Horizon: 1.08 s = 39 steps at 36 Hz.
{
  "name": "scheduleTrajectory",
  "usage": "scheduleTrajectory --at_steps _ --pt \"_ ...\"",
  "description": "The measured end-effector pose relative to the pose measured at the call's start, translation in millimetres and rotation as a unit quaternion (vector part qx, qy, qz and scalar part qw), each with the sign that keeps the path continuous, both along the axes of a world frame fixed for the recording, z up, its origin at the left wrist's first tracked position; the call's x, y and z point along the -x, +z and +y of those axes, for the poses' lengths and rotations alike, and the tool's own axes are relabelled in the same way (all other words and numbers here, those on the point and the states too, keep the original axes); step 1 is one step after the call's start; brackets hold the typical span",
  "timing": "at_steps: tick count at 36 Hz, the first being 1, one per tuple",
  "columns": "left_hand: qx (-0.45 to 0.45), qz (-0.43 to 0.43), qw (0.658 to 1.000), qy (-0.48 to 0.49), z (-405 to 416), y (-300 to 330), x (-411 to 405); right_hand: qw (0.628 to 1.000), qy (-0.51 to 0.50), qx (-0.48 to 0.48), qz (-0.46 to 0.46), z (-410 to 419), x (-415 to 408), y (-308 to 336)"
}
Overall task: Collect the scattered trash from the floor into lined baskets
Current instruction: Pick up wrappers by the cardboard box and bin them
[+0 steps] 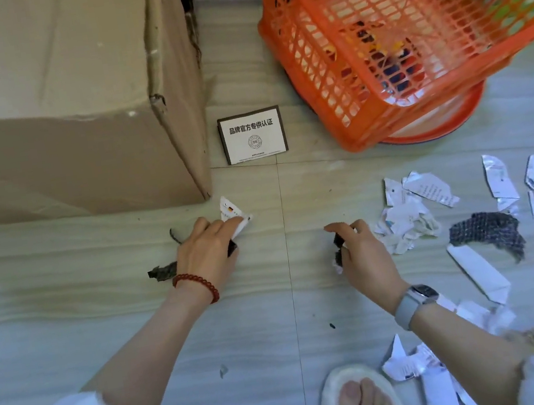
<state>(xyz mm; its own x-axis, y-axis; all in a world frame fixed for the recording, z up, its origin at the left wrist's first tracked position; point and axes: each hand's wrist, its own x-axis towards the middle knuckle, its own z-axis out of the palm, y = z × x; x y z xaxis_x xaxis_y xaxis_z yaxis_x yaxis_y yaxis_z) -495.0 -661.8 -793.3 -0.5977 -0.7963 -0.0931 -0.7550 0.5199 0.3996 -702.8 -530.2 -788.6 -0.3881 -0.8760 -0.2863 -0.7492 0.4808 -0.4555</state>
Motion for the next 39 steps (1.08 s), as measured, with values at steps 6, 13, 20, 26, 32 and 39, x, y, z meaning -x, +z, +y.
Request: scheduleTrajectory --at_steps 6,13,20,26,32,39 --pt "-0.066 0.036 0.997 -0.01 2 11 28 0.998 -0.052 0.004 0.03 -8 7 -2" --pt "-0.018 -0.026 0.999 0.0 -28 22 92 0.997 -0.055 0.042 -0.016 -31 26 -2" --pt "0.024 -0.132 0.991 -0.007 -74 14 135 0.991 -0.072 0.111 -0.016 -31 63 13" --pt "-0.026 -0.195 0.98 -0.031 -95 -4 149 0.988 -0.101 0.098 0.066 -4 91 -1" --pt "-0.127 -0.27 0.953 -0.055 -105 -6 158 0.986 -0.099 -0.059 0.117 17 100 -19" --pt "-0.129 -0.287 0.942 -0.112 -92 -9 136 0.993 -0.069 -0.085 0.041 17 85 -24"
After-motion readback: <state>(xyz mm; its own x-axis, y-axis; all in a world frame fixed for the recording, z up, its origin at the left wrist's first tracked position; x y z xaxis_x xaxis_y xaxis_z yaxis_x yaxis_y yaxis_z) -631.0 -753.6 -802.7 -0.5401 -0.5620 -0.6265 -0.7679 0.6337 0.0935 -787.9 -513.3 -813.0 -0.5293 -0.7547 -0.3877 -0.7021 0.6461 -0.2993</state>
